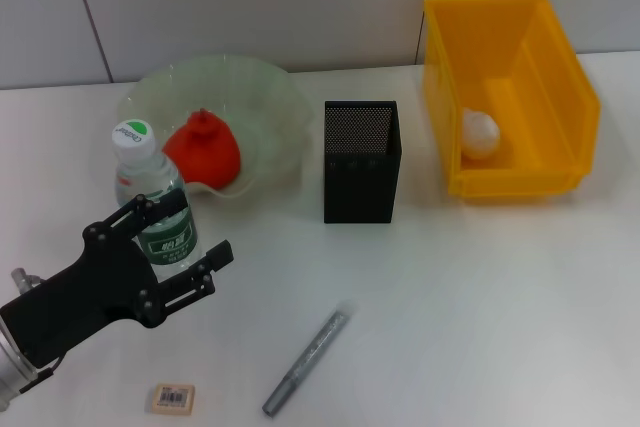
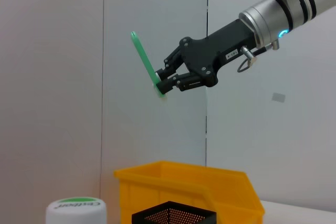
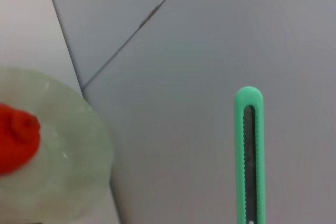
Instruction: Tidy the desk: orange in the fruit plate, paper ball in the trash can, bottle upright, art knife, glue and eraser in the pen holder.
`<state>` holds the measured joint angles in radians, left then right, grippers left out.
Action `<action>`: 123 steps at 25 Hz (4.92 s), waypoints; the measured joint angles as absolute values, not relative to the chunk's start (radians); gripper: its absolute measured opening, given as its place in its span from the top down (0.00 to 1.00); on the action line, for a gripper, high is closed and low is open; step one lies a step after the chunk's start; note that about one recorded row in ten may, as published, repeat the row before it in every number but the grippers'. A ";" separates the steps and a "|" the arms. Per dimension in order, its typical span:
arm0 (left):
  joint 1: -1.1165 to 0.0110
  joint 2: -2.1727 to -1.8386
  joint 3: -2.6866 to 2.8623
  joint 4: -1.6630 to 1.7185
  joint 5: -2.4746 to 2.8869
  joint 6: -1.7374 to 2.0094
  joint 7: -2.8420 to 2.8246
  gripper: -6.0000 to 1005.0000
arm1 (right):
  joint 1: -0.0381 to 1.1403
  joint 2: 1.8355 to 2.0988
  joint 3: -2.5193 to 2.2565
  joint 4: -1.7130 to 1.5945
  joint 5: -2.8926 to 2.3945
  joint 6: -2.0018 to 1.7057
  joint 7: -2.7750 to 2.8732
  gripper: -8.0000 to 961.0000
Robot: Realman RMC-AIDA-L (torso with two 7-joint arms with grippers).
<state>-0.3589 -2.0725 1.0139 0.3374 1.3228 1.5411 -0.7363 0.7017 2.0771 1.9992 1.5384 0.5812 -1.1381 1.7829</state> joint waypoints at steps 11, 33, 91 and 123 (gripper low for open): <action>-0.359 -2.074 1.014 0.316 1.299 1.535 -0.711 0.19 | 0.687 2.077 1.787 1.551 0.289 -1.045 1.665 0.80; -0.365 -2.074 1.014 0.311 1.282 1.534 -0.707 0.19 | 0.749 2.082 1.441 1.391 -0.095 -1.035 1.572 0.80; -0.353 -2.074 1.014 0.274 1.238 1.538 -0.660 0.19 | 0.745 2.089 1.194 1.360 -0.190 -1.088 1.664 0.71; -0.349 -2.074 1.014 0.273 1.233 1.534 -0.655 0.19 | 0.696 2.086 1.296 1.462 -0.169 -0.932 1.830 0.43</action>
